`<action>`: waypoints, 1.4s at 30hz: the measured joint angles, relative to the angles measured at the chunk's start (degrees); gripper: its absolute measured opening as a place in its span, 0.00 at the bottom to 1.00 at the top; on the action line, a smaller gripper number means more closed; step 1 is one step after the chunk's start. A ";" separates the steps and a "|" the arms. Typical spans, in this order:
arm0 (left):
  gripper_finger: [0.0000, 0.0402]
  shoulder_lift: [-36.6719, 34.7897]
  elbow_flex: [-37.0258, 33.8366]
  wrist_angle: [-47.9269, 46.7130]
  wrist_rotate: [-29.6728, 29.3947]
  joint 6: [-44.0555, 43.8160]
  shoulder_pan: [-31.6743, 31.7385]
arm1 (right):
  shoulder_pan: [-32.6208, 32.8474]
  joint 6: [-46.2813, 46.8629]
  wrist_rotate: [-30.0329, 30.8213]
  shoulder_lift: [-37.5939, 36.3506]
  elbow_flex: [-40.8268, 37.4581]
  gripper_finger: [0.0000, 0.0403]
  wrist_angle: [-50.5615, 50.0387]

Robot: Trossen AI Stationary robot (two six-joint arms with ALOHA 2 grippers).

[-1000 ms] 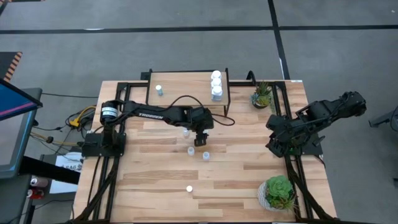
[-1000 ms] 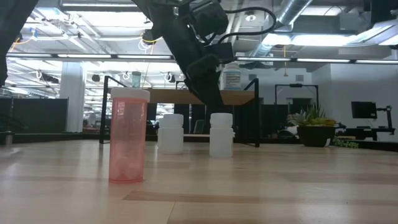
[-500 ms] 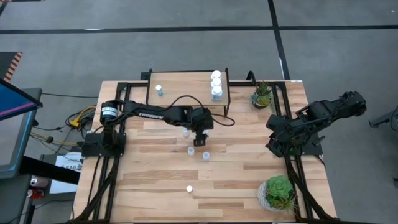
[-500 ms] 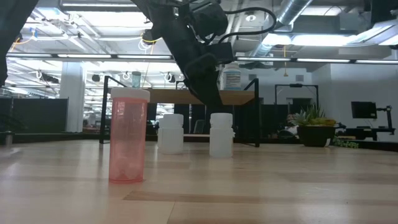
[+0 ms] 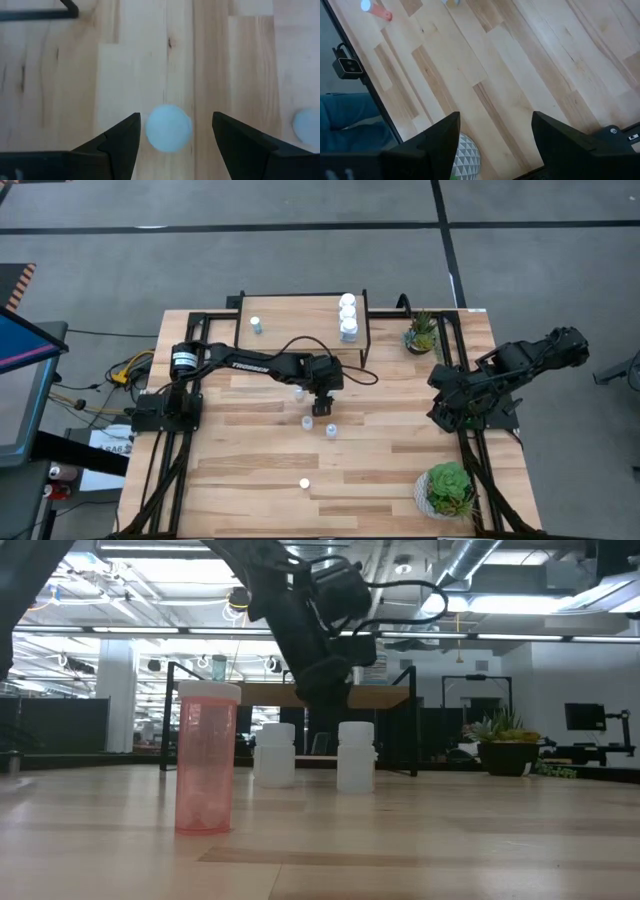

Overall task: Pick and place medicine bottles onto shelf by color
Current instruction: Put the yellow pill bottle on the shelf

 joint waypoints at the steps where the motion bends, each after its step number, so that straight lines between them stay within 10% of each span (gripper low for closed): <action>1: 0.58 0.06 -0.01 0.14 0.00 0.02 0.01 | -0.02 -0.01 0.01 0.00 0.00 0.67 0.03; 42: 0.58 1.62 4.20 -3.29 -1.70 -0.59 -0.09 | -0.02 0.02 -0.02 0.07 0.00 0.67 0.04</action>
